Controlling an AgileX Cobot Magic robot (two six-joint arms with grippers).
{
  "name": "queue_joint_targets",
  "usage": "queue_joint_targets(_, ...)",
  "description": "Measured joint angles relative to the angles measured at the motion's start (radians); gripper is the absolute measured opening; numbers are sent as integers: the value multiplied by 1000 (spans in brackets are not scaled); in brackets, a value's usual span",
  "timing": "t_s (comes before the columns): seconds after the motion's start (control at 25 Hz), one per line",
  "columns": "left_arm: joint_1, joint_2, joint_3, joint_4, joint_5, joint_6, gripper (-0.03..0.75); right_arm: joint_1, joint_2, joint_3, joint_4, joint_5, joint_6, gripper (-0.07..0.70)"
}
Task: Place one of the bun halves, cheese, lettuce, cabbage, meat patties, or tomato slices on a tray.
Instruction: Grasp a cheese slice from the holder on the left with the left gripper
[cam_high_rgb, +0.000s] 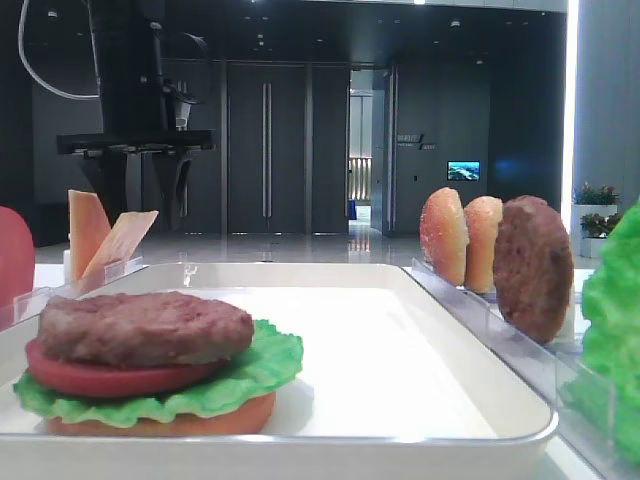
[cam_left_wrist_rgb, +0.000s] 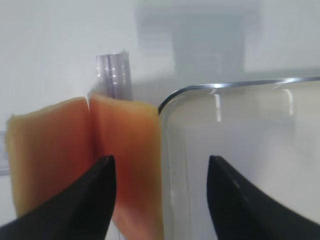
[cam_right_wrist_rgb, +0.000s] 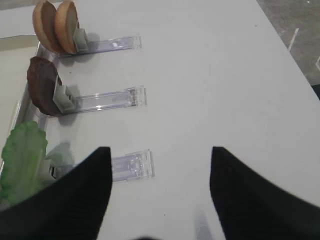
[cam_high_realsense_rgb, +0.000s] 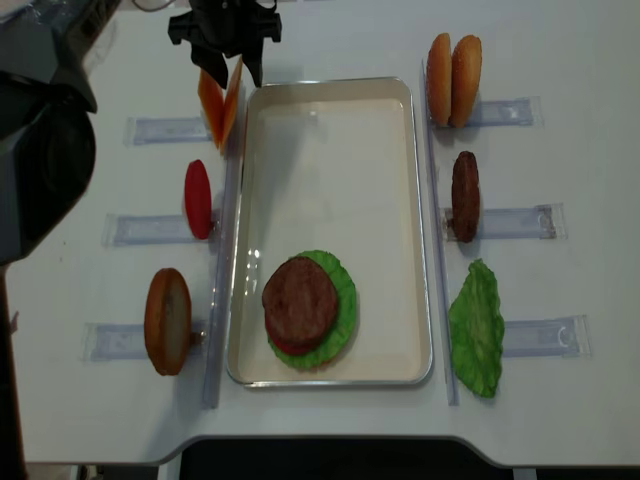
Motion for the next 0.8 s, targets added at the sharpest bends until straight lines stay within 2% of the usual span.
queue_joint_targets(0.24,-2,5,0,0,0,0,441,0,0,0,0,0,0,413)
queue_joint_targets(0.48,-2,5,0,0,0,0,387,0,0,0,0,0,0,413)
queue_joint_targets(0.8,-2,5,0,1,0,0,381,0,0,0,0,0,0,413)
